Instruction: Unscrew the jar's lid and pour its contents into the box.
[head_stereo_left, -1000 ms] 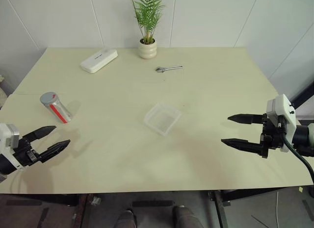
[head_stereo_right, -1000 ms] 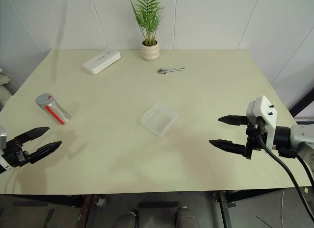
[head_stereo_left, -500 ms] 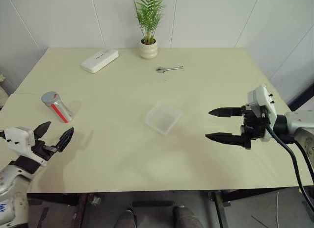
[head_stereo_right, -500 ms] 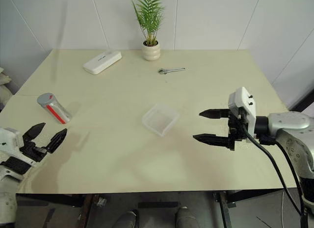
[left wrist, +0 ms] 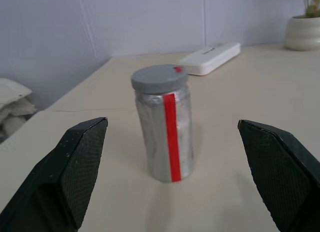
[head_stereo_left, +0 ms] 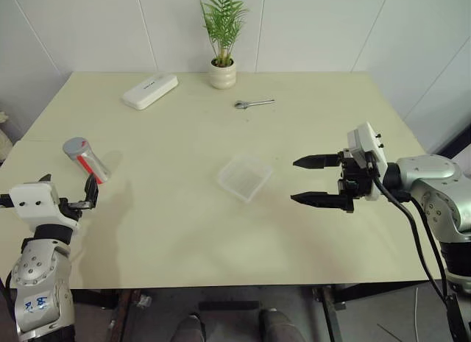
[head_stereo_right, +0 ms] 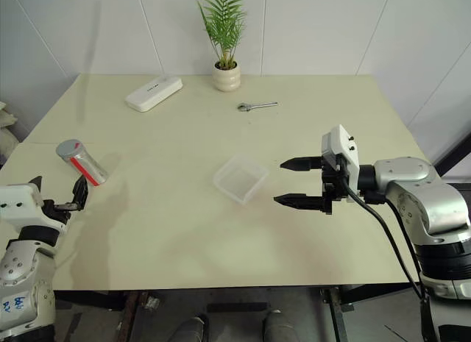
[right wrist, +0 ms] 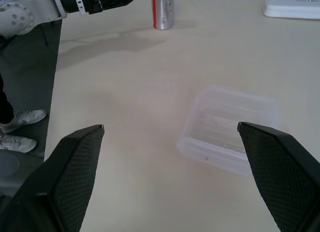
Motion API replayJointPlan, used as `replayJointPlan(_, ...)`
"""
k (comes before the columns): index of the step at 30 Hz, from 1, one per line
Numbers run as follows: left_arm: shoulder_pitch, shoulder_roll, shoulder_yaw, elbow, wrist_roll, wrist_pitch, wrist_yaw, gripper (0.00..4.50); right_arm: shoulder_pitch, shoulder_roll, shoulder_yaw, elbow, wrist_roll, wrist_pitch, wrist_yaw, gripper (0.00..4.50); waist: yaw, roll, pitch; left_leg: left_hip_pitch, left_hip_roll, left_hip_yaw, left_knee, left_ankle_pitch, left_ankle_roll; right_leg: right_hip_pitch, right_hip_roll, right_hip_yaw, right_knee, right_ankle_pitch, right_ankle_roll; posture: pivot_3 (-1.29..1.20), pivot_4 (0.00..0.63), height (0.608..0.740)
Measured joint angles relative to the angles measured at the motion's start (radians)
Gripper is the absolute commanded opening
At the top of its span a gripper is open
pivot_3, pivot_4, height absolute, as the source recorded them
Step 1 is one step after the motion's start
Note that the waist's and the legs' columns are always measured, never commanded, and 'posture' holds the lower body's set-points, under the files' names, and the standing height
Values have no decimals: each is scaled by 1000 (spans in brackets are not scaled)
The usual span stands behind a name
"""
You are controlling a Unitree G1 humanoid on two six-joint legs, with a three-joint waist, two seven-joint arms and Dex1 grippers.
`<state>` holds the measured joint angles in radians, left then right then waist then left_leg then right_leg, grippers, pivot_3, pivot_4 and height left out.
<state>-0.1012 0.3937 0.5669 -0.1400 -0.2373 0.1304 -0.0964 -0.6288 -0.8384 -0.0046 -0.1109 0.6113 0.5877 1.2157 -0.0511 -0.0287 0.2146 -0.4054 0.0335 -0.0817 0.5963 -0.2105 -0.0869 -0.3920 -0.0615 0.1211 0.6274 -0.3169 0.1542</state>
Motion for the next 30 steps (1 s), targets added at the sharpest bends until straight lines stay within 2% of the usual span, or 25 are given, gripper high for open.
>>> replayJointPlan(13,-204,1,-89,360,74,-181,58,4461,-41,38,33,48,-54,-41,25,4500,5,0,0,0,0,0,-1,0,0,-1,0,0,0,1,1,0,150,740)
replayJointPlan(30,-363,61,-116,612,80,-295,57,4461,-10,41,30,30,-54,-40,9,4500,21,0,0,-1,0,0,0,0,0,-1,0,-1,1,1,1,0,150,740)
